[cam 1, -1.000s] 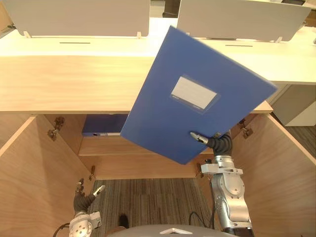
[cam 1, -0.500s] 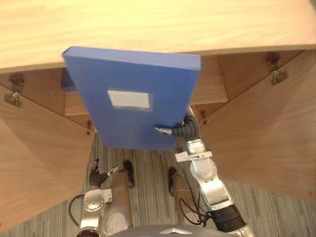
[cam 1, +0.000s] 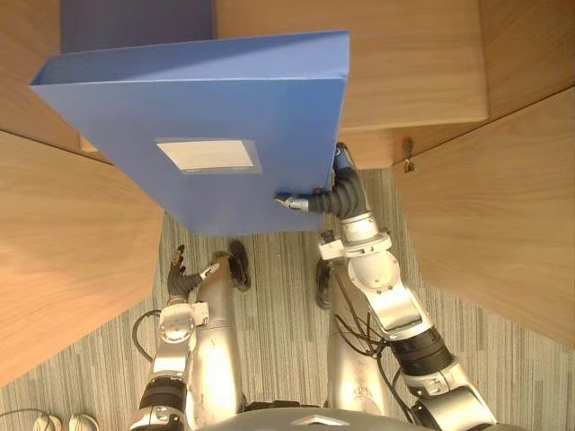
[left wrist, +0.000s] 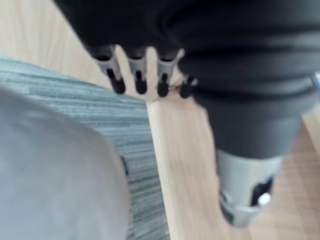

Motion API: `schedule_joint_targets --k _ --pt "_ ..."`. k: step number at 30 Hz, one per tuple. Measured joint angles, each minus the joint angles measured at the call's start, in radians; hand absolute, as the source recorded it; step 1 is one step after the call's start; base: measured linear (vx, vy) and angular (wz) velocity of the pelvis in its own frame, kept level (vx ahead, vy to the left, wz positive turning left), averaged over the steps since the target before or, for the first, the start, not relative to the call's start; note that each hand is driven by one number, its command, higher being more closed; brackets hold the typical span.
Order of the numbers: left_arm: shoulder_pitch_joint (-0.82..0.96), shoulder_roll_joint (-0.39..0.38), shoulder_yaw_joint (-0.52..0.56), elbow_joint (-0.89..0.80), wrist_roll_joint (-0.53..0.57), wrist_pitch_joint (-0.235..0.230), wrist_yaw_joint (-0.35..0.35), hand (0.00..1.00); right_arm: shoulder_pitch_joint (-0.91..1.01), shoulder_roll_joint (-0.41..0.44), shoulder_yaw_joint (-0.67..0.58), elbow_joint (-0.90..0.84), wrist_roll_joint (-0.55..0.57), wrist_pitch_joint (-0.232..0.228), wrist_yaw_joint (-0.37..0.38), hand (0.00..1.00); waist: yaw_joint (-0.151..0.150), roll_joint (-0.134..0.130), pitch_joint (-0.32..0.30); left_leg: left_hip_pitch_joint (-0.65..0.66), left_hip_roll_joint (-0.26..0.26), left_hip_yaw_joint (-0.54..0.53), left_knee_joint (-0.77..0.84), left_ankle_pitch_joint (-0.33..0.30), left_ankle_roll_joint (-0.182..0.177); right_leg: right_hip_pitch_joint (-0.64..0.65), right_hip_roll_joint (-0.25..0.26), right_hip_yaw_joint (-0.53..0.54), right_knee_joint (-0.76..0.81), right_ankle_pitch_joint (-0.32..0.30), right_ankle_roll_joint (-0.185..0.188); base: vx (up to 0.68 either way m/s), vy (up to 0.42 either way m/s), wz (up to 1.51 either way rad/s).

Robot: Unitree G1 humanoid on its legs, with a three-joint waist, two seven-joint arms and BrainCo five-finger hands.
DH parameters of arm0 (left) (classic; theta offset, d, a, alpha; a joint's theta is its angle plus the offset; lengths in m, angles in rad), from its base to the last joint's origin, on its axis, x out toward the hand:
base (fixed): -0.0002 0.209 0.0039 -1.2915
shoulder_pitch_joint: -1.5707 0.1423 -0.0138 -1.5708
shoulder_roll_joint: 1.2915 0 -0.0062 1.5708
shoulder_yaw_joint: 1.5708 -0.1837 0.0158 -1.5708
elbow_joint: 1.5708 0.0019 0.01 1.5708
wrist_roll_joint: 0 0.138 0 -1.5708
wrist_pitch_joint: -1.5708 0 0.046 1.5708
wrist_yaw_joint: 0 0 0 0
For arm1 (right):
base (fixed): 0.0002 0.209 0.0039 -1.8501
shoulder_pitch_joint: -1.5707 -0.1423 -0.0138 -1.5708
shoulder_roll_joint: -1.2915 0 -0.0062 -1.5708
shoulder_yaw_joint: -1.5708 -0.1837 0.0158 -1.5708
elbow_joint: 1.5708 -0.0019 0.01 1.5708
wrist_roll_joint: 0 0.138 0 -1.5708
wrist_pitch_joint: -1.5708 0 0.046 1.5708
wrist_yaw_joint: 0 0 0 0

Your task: Walk over to the cabinet, pick up the folder, carry it to the office cabinet, place the folder inside the office cabinet, then close the office cabinet door

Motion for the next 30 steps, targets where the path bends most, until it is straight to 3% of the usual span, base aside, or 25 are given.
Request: schedule_joint_targets --k 7,12,20,24,30 --pt "-0.023 0.012 -0.002 -0.044 -0.035 -0.019 -0.008 0.0 -0.065 -0.055 -0.113 0.089 0.296 0.007 0.025 1.0 0.013 0.0 0.033 -0.061 -0.001 -0.011 0.007 0.007 0.0 -0.056 -0.001 -0.009 0.014 -0.001 -0.002 -0.04 -0.065 0.03" --pt "-0.033 0.02 -0.01 -0.048 -0.066 -0.021 -0.018 0.0 -0.159 -0.059 -0.211 0.164 0.579 0.005 0.024 1.0 0.019 0.0 0.035 -0.078 -0.003 -0.018 -0.014 0.017 -0.002 -0.067 -0.002 -0.022 -0.006 0.0 -0.003 0.01 -0.06 0.04" --pt "-0.044 0.032 -0.02 -0.059 -0.099 -0.011 -0.024 0.0 -0.301 -0.058 -0.305 0.293 0.838 -0.018 0.017 1.0 0.02 -0.001 0.042 -0.085 -0.006 -0.035 -0.041 0.031 -0.015 -0.067 -0.002 -0.041 -0.024 0.0 -0.004 0.0 -0.063 0.05" --pt "-0.044 0.031 -0.021 -0.098 -0.107 0.002 -0.022 0.0 -0.41 -0.049 -0.355 0.376 1.025 -0.022 -0.008 1.0 0.027 -0.001 0.054 -0.108 -0.007 -0.041 -0.062 0.049 -0.019 -0.087 -0.002 -0.055 -0.037 0.007 -0.015 -0.02 -0.056 0.05" --pt "-0.044 0.028 -0.032 -0.136 -0.127 0.006 -0.004 0.0 -0.538 -0.048 -0.414 0.454 1.181 -0.049 -0.037 1.0 0.035 0.0 0.07 -0.126 -0.012 -0.057 -0.09 0.073 -0.026 -0.102 -0.005 -0.073 -0.048 0.012 -0.021 0.0 -0.036 0.07"
